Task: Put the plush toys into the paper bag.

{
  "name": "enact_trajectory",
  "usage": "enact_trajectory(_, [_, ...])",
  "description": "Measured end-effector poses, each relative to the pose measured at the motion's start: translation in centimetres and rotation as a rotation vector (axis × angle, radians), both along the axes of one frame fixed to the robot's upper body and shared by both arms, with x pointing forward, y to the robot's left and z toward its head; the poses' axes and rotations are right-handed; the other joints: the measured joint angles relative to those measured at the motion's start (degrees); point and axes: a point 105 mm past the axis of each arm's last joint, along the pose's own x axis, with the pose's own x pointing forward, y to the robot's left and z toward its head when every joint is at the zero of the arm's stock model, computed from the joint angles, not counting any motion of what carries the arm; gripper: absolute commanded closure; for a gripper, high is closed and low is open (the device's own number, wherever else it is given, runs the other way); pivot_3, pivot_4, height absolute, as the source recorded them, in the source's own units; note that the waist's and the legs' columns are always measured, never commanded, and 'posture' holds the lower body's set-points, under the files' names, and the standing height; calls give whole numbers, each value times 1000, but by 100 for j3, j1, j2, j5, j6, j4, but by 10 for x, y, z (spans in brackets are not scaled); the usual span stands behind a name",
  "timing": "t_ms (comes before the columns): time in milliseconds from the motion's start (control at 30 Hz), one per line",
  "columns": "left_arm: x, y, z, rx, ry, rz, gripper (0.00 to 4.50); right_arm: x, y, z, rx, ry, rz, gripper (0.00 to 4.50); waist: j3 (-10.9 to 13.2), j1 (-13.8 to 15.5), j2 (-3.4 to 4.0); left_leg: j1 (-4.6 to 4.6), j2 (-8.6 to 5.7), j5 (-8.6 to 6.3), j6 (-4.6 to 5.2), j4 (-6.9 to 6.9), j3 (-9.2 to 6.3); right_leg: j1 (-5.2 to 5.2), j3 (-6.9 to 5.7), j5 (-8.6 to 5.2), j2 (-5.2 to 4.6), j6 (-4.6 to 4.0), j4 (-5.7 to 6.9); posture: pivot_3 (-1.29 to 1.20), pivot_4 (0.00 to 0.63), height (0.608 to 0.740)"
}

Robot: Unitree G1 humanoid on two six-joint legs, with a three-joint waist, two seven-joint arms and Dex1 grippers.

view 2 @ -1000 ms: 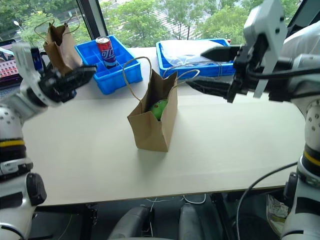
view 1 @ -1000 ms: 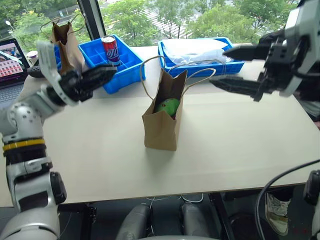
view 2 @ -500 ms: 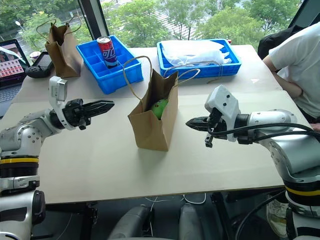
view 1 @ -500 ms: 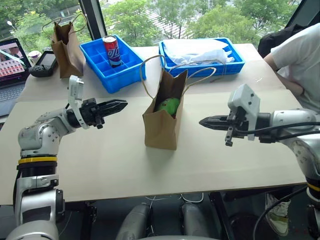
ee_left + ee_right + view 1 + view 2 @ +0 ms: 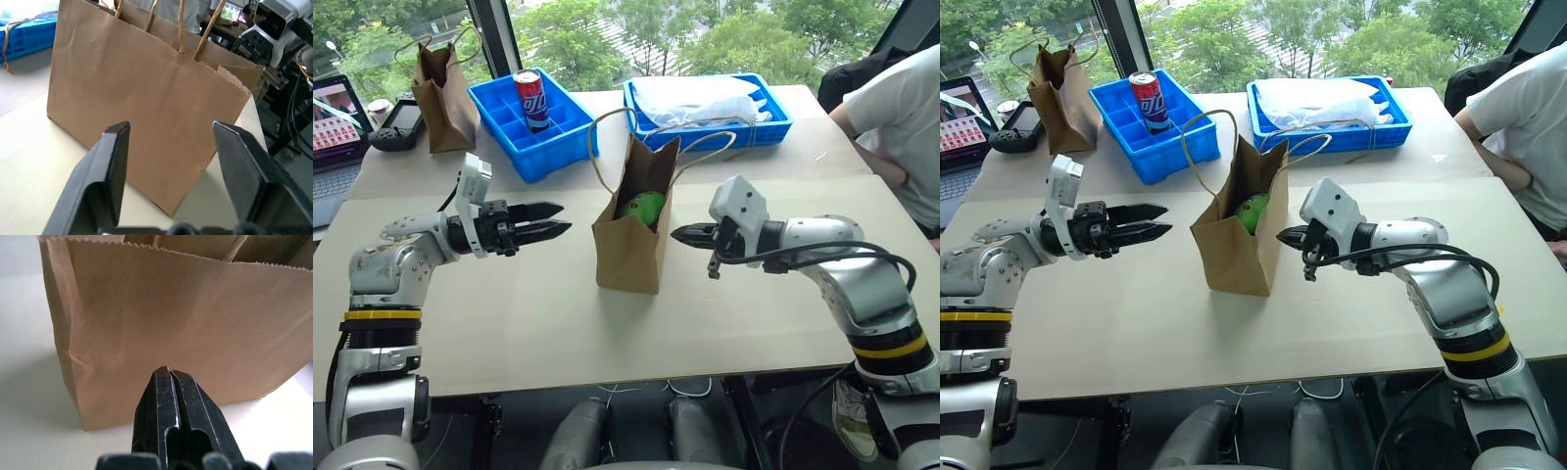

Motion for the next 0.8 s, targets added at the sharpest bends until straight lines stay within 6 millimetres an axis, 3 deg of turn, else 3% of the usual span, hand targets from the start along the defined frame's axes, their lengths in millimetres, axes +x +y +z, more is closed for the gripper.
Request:
enact_trajectory(133, [-7, -10, -8, 47, -28, -25, 48, 2, 8, -3, 30, 4, 13, 4500, 0, 0, 0, 0, 0, 0, 0, 0, 0, 1, 2, 0, 0, 0, 3, 0, 150, 740])
enact_trajectory(267, [-22, -43, -21, -10, 7, -103, 48, 2, 26, 2, 68, -14, 55, 4500, 0, -1, 0, 1, 0, 0, -1, 0, 0, -1, 3, 0, 0, 0, 12, 0, 150, 740])
enact_trajectory(400, [-37, -58, -27, -16, 30, -147, 48, 3, 40, 0, 117, -10, 65, 4500, 0, -4, 0, 3, 0, 4, -8, 0, 0, -11, 5, 0, 0, 0, 35, 0, 150, 740])
enact_trajectory(800, [-20, -52, -33, 1, -13, -38, 48, -10, 75, -8, 167, 22, 155, 4500, 0, -4, 1, 15, 0, 11, -18, 0, -1, -6, 3, 0, 3, -1, 42, 0, 150, 740])
